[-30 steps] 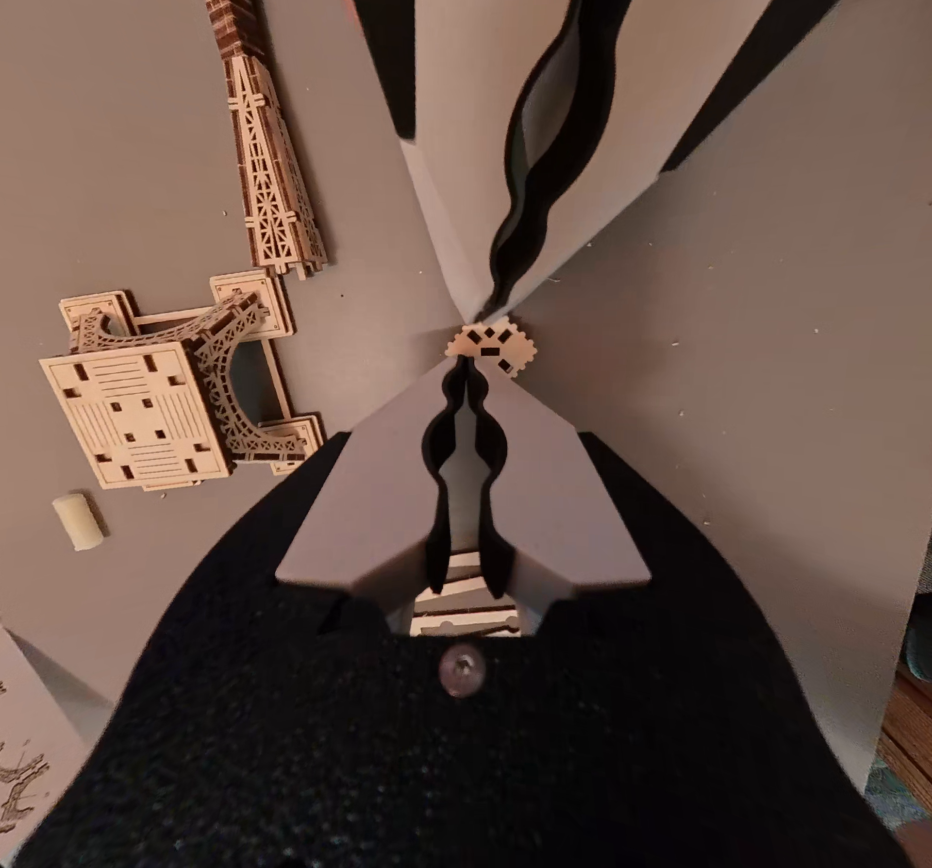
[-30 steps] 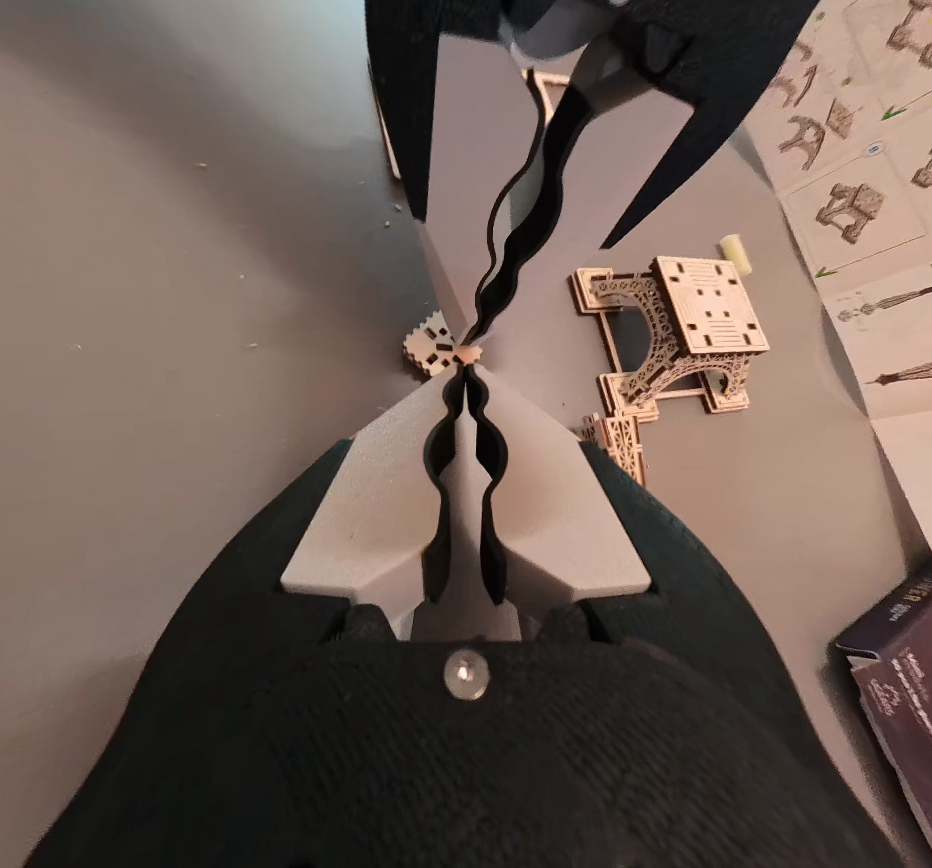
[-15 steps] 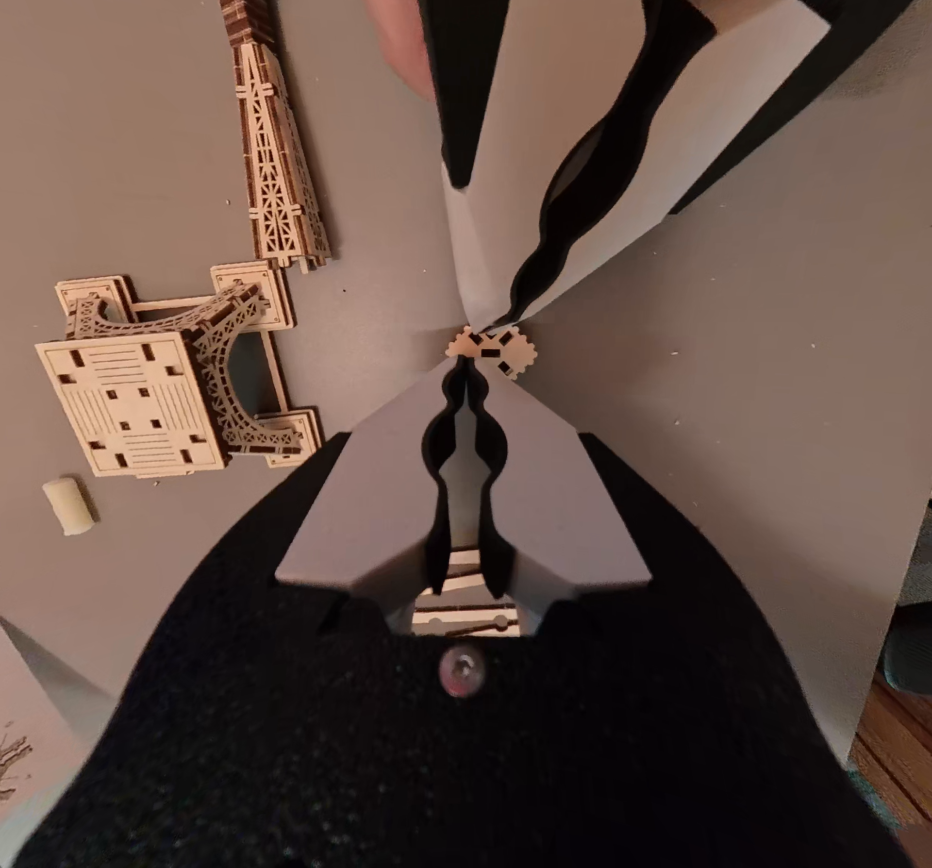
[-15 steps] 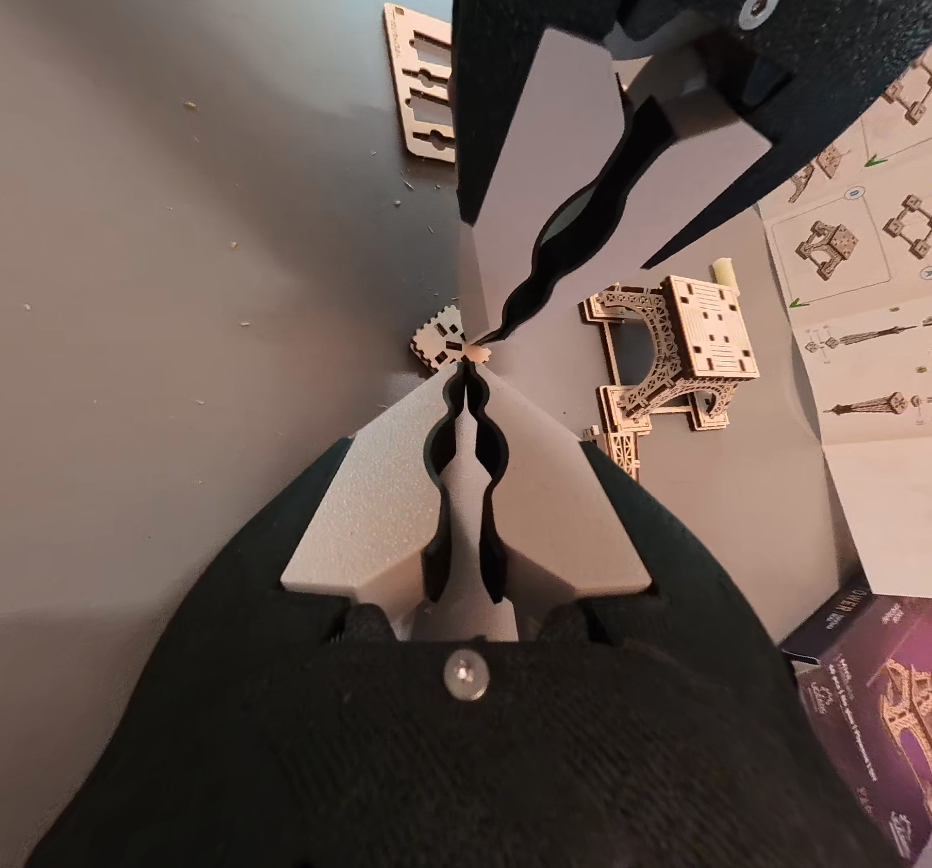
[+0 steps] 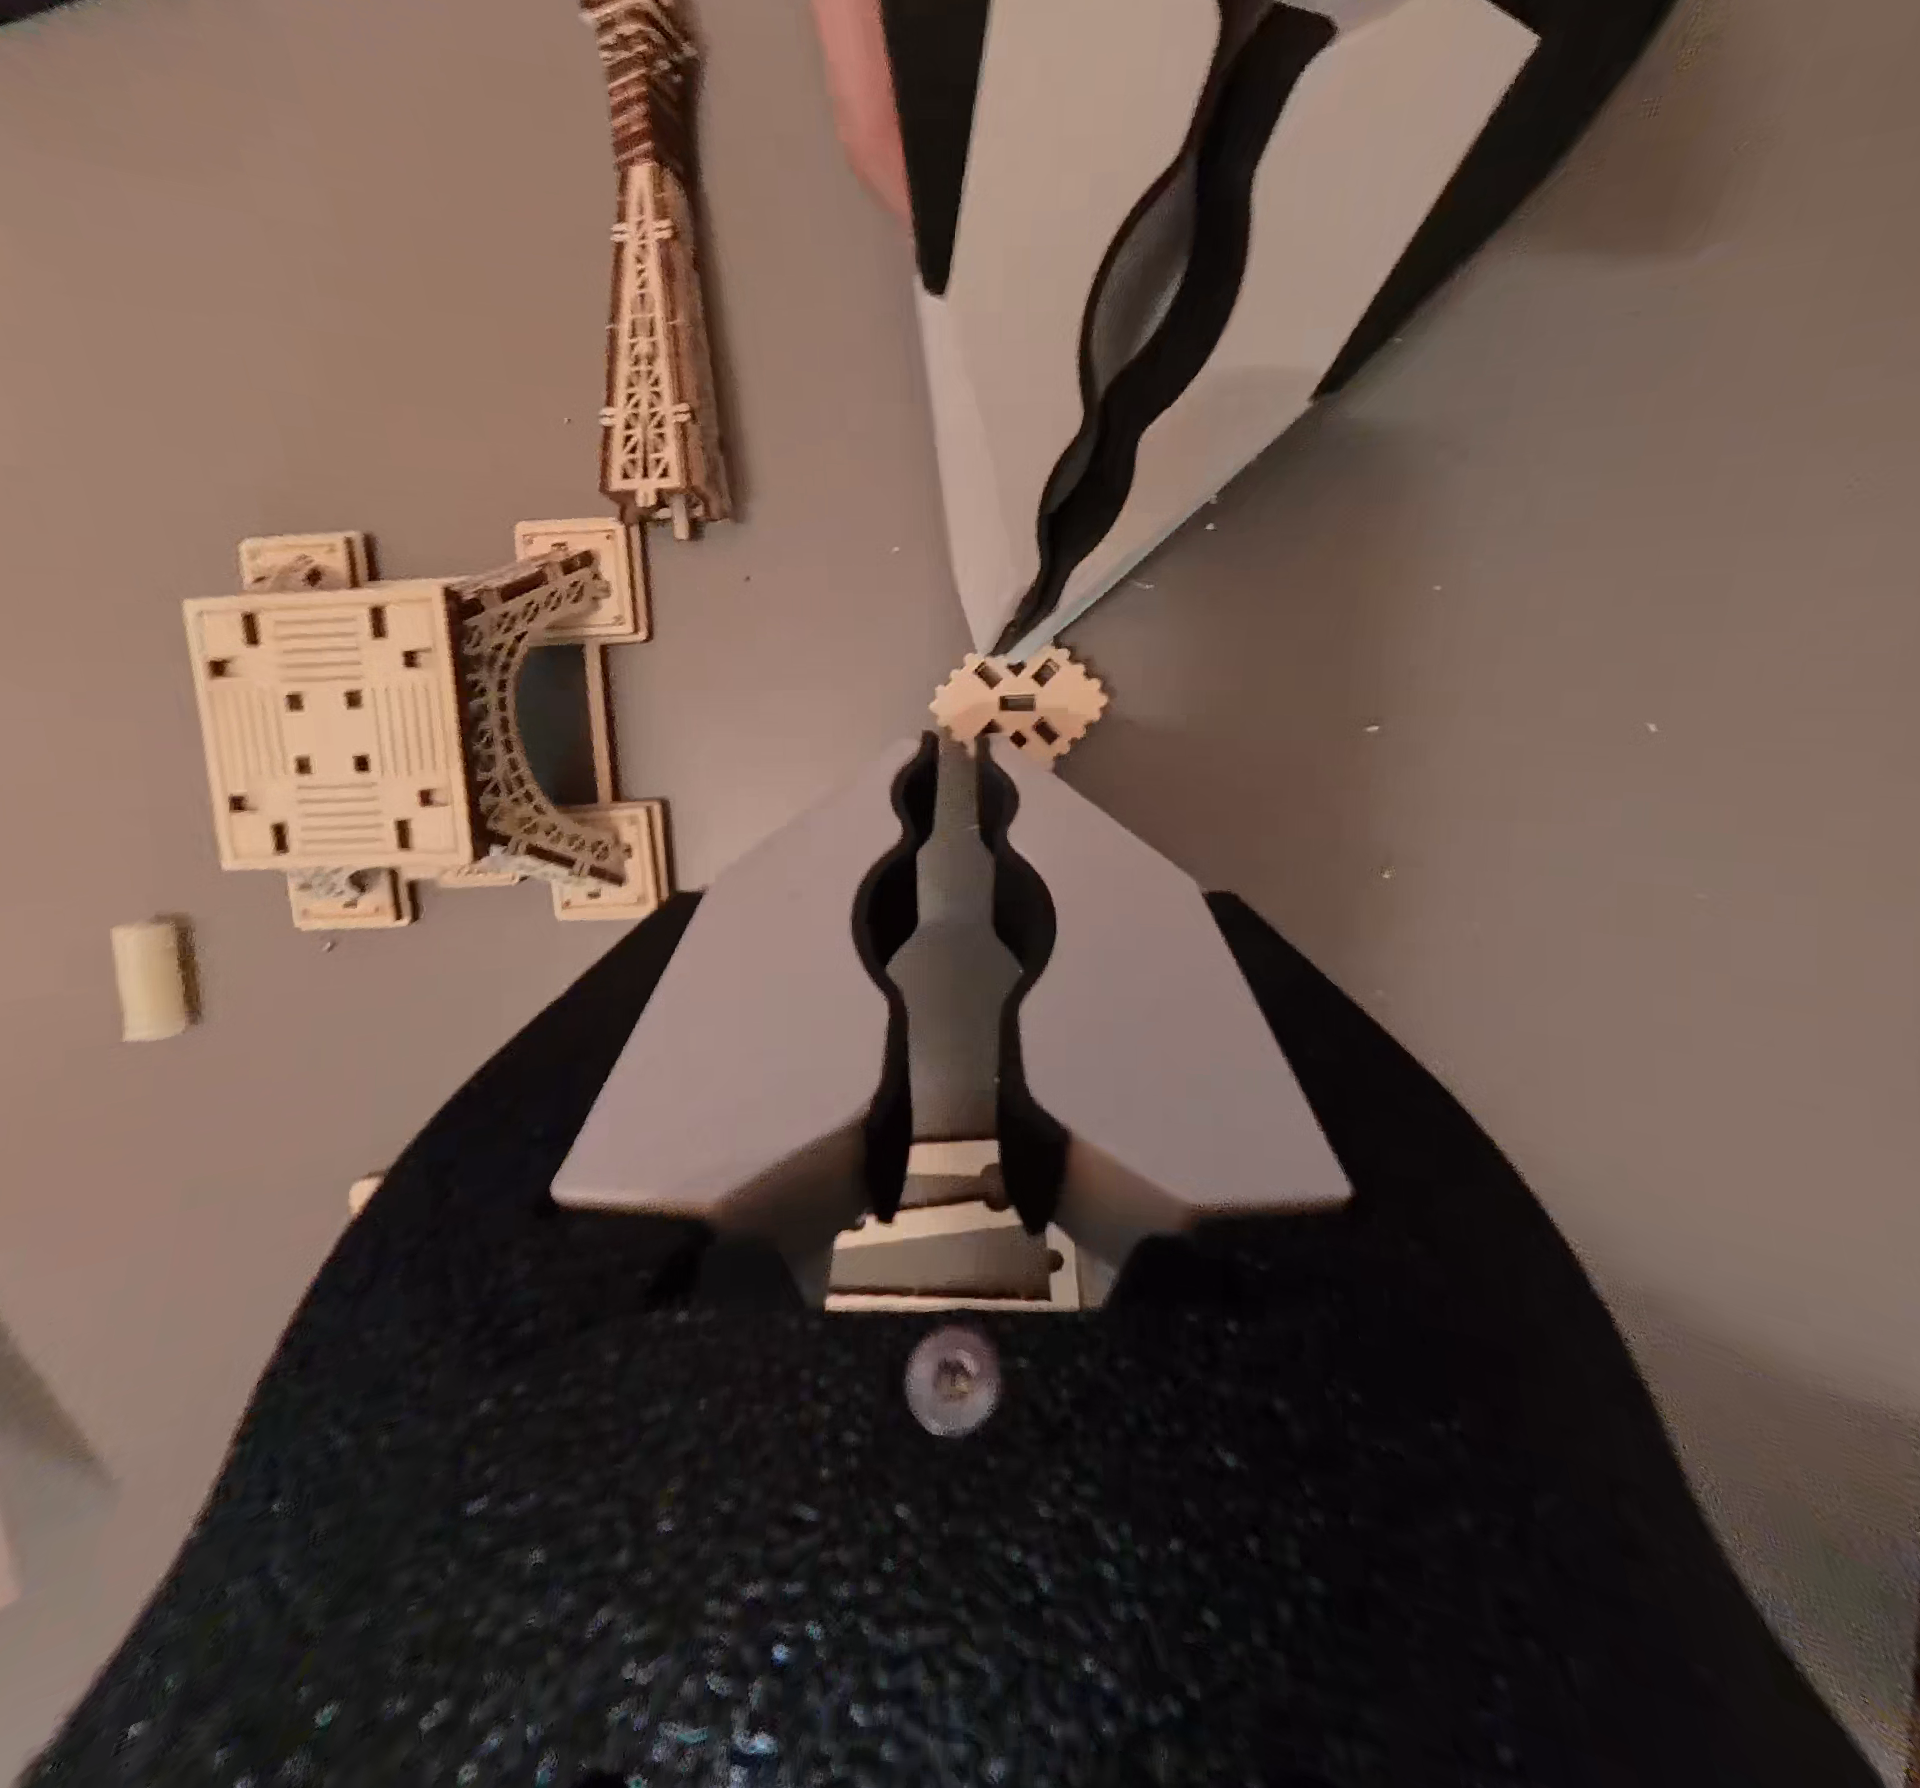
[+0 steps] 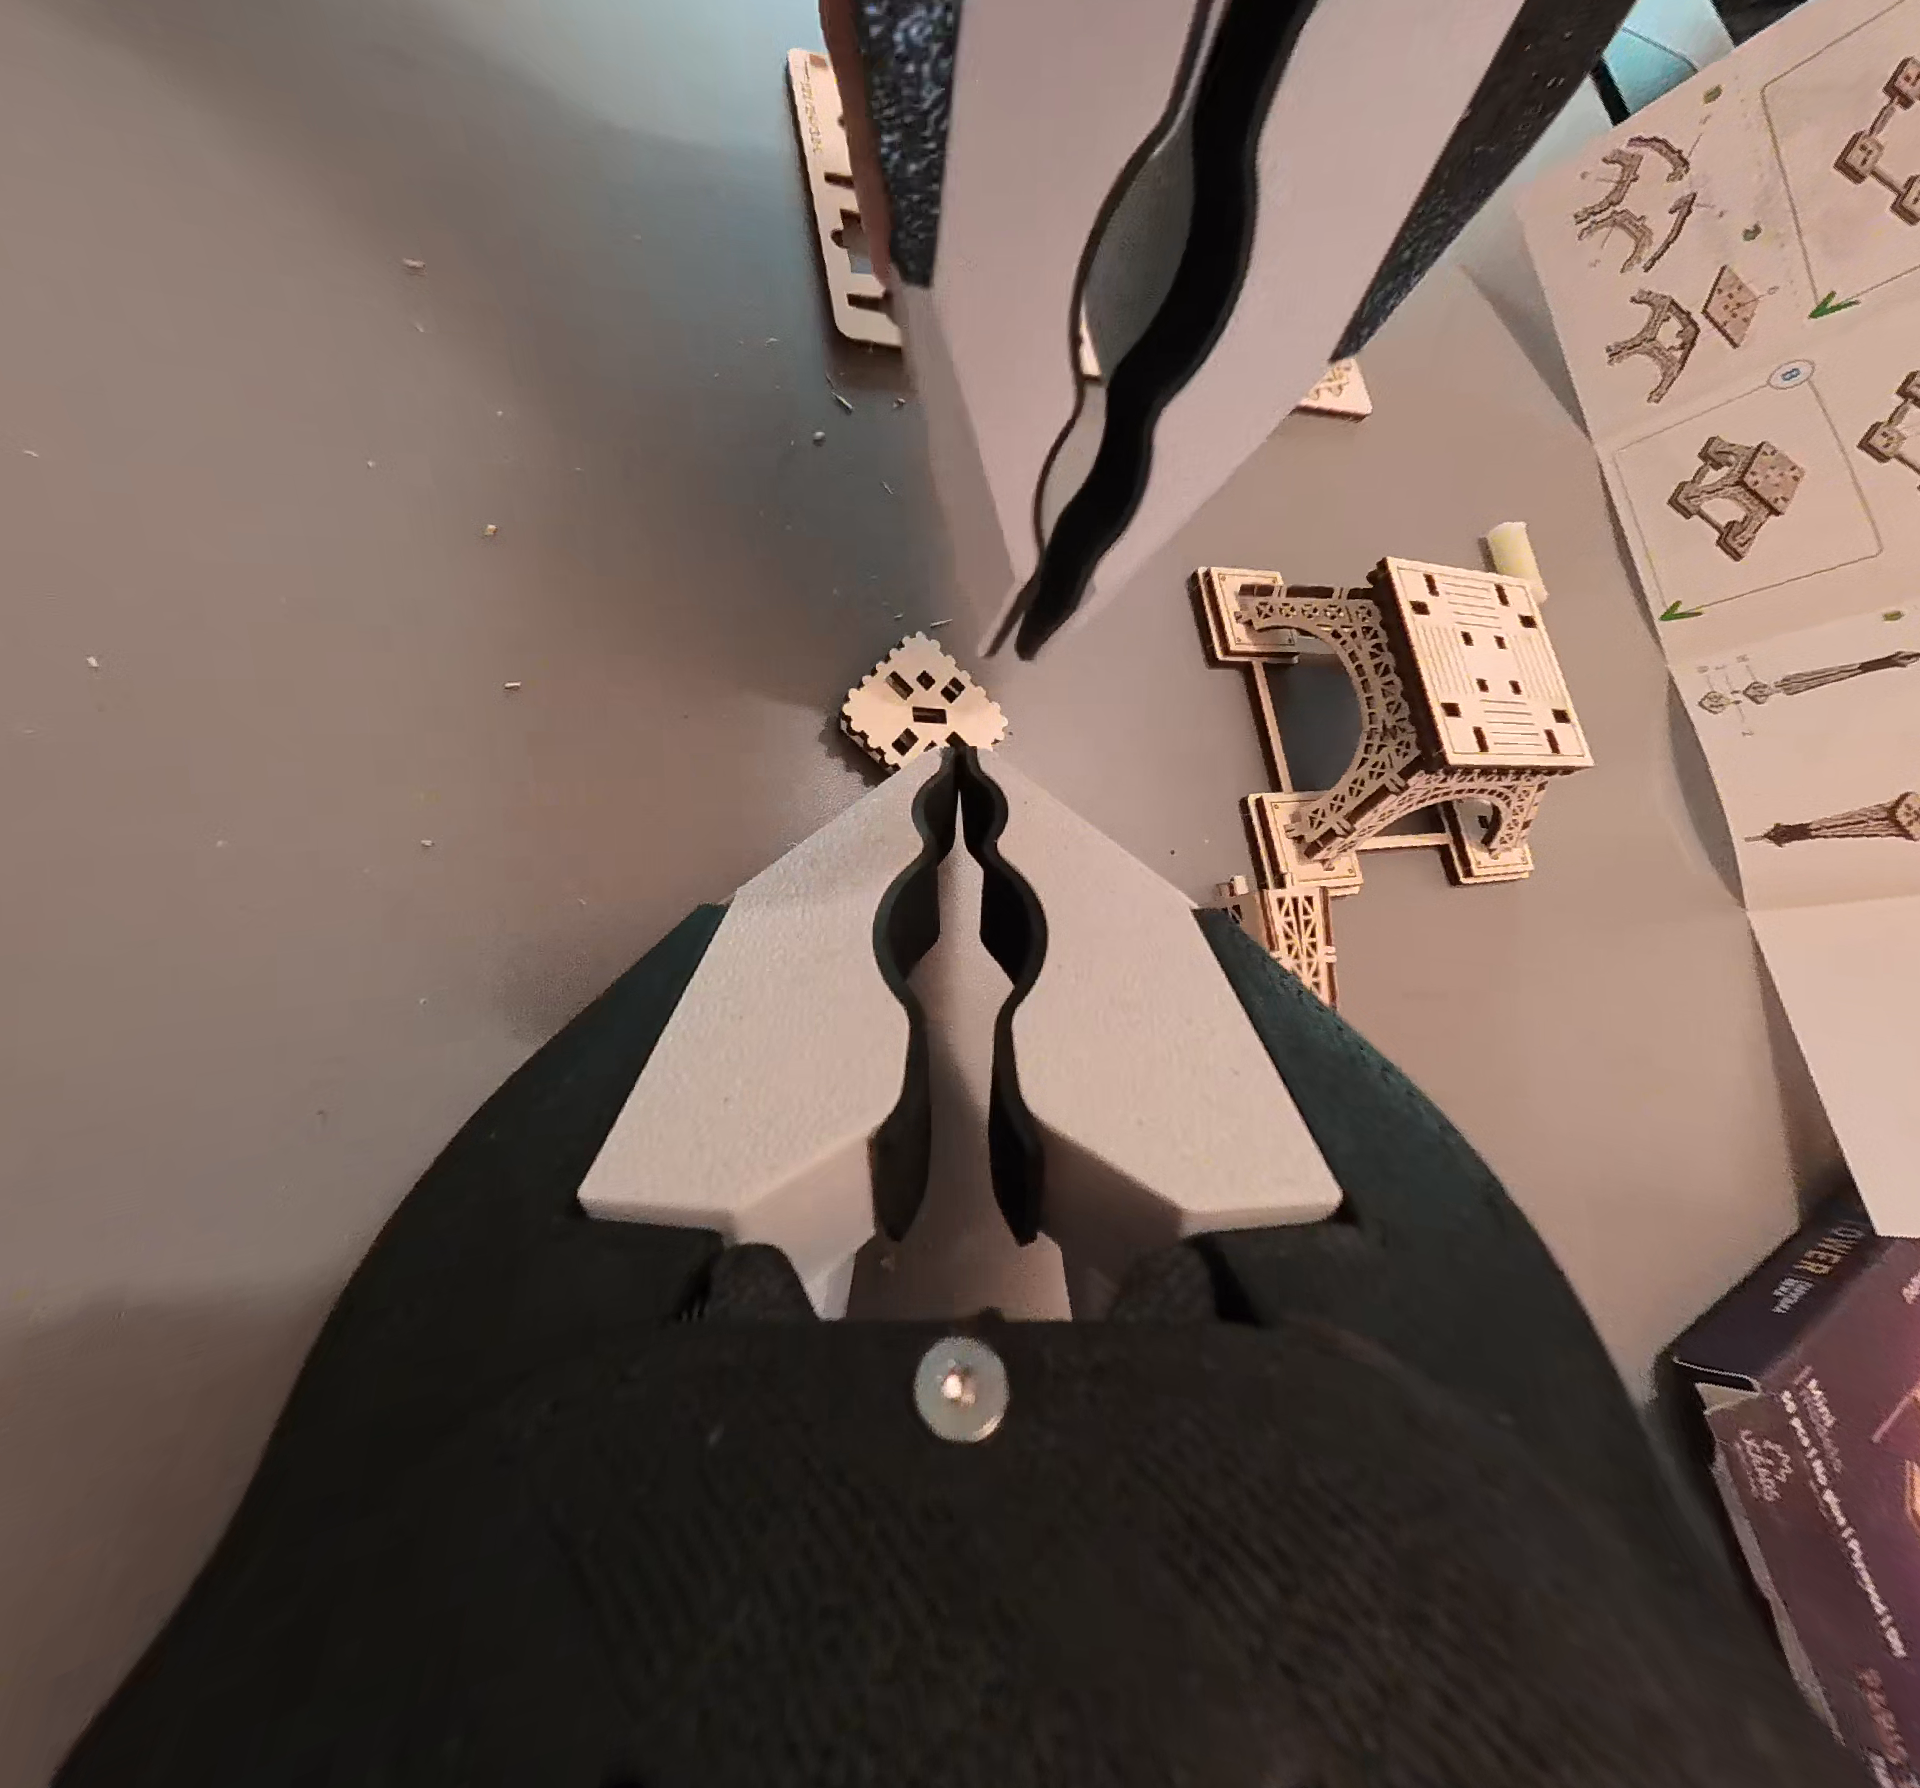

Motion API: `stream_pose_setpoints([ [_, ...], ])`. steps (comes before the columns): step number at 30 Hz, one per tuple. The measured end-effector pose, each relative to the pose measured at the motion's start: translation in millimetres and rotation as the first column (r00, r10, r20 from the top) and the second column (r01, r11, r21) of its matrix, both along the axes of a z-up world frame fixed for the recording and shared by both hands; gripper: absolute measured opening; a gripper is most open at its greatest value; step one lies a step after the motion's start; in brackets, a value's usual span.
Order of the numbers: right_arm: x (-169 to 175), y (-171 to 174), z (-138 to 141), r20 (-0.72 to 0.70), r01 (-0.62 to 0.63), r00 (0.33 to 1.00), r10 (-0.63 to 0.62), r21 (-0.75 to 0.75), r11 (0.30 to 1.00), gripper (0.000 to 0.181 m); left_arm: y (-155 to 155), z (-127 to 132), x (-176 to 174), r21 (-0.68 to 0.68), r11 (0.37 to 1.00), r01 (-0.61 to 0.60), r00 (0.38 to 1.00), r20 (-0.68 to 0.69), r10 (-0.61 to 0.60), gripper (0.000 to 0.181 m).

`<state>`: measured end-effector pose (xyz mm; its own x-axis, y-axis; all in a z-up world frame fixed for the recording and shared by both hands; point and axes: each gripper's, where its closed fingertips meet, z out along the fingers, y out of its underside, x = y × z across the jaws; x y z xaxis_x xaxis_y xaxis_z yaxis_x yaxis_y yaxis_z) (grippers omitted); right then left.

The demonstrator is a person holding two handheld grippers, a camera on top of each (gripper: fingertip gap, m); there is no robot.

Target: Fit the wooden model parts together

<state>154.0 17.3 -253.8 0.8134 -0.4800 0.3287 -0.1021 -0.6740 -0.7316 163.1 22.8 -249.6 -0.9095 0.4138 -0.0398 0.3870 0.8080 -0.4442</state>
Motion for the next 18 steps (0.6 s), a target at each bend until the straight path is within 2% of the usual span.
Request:
stream_pose_setpoints([
  [2, 0, 0, 0, 0.000, 0.001, 1.000, -0.001, 0.002, 1.000, 0.000, -1, -1, -6, 0.022, 1.000, 0.019, 0.998, -0.056, -0.017, 0.016],
  [5, 0, 0, 0, -0.001, 0.005, 1.000, -0.005, 0.010, 1.000, 0.000, -6, -5, -11, 0.051, 0.999, 0.013, 0.994, -0.107, -0.008, 0.012],
  [10, 0, 0, 0, -0.007, 0.010, 1.000, -0.010, 0.019, 1.000, 0.000, -2, -9, -14, 0.140, 0.990, 0.009, 0.998, -0.064, 0.000, 0.011],
  [15, 0, 0, 0, -0.030, 0.007, 1.000, -0.006, 0.040, 0.999, 0.000, -2, -10, -14, 0.173, 0.985, -0.020, 0.998, 0.055, 0.011, 0.011],
  [18, 0, 0, 0, -0.037, -0.008, 0.999, 0.010, 0.044, 0.999, 0.000, -2, -10, -14, 0.183, 0.982, -0.054, 0.998, 0.022, 0.051, 0.011],
])
